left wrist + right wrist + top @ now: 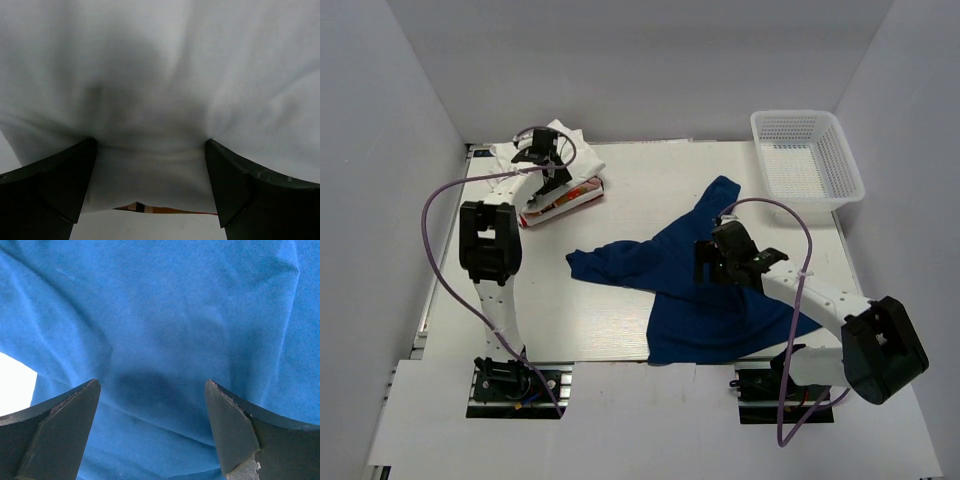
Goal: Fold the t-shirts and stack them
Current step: Flatten out the tshirt
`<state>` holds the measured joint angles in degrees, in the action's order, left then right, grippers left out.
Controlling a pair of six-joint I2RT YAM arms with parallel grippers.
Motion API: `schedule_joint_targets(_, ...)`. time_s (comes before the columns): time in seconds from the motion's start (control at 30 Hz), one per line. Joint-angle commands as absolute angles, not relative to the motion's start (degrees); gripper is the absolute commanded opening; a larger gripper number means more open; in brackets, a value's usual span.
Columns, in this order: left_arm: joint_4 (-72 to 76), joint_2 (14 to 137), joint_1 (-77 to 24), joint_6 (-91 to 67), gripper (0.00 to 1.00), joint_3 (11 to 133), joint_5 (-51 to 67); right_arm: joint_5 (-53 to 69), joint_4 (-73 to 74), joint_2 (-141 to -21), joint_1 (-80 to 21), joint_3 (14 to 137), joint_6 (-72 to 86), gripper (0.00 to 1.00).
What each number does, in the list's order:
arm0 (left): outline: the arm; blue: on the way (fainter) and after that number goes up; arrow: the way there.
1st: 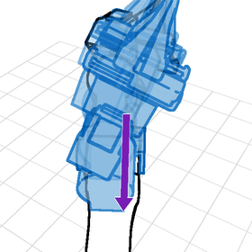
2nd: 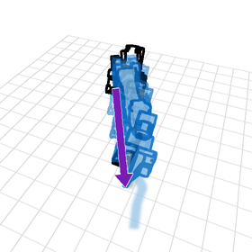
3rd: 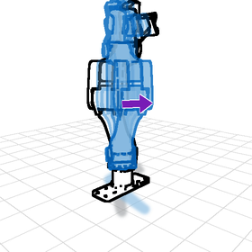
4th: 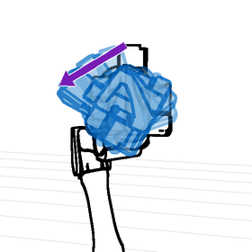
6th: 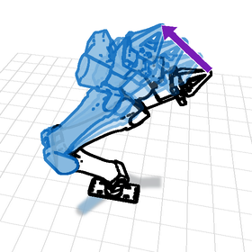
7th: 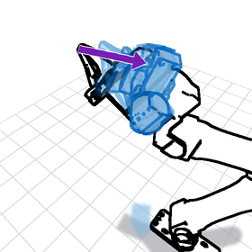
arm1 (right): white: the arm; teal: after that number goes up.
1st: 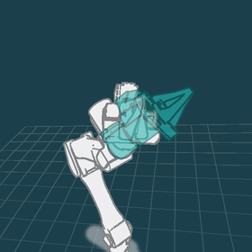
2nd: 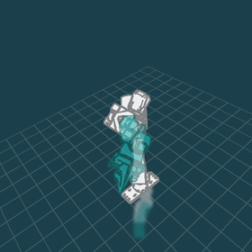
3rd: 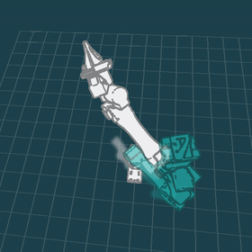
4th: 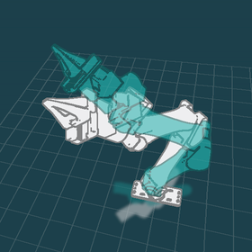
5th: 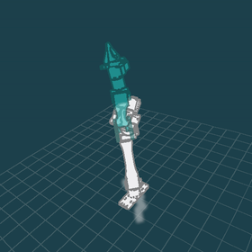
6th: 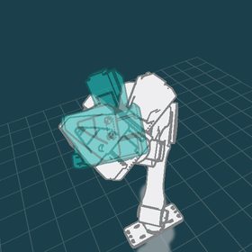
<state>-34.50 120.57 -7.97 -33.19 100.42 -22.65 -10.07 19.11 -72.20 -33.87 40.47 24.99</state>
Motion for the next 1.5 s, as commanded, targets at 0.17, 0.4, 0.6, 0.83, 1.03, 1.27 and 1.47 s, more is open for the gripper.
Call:
schedule_joint_targets(0.17, -29.9, 121.4, -0.3, -30.5, 1.0, 90.3, -16.5, -8.2, 15.7, -77.8, -32.3, 45.5, 22.4, 0.9)
schedule_joint_targets(0.4, -25.2, 126.0, 7.1, -11.8, 1.0, 95.9, -9.9, -6.1, 15.1, -80.7, -31.2, 47.8, 21.6, 0.9)
schedule_joint_targets(0.6, -23.4, 130.3, 12.8, -2.7, 1.0, 103.3, -7.5, -4.9, 13.1, -81.6, -30.3, 48.5, 19.7, 0.9)
schedule_joint_targets(0.83, -28.1, 137.7, 15.5, 2.0, 1.0, 115.2, -6.2, -5.0, 12.6, -83.6, -30.0, 49.9, 17.7, 0.9)
schedule_joint_targets(1.03, -27.6, 130.8, 15.5, 1.4, 1.0, 115.3, -4.1, -6.0, 13.9, -84.1, -30.0, 52.4, 16.4, 0.9)
schedule_joint_targets(1.27, -41.3, 117.8, 14.2, -5.3, 1.0, 125.1, -3.8, -6.9, 18.7, -81.0, -30.1, 54.5, 18.9, 0.9)
schedule_joint_targets(1.47, -28.7, 94.5, 12.7, -16.5, 1.0, 91.4, 16.0, -9.9, 23.4, -75.6, -30.0, 48.5, 26.7, 0.9)
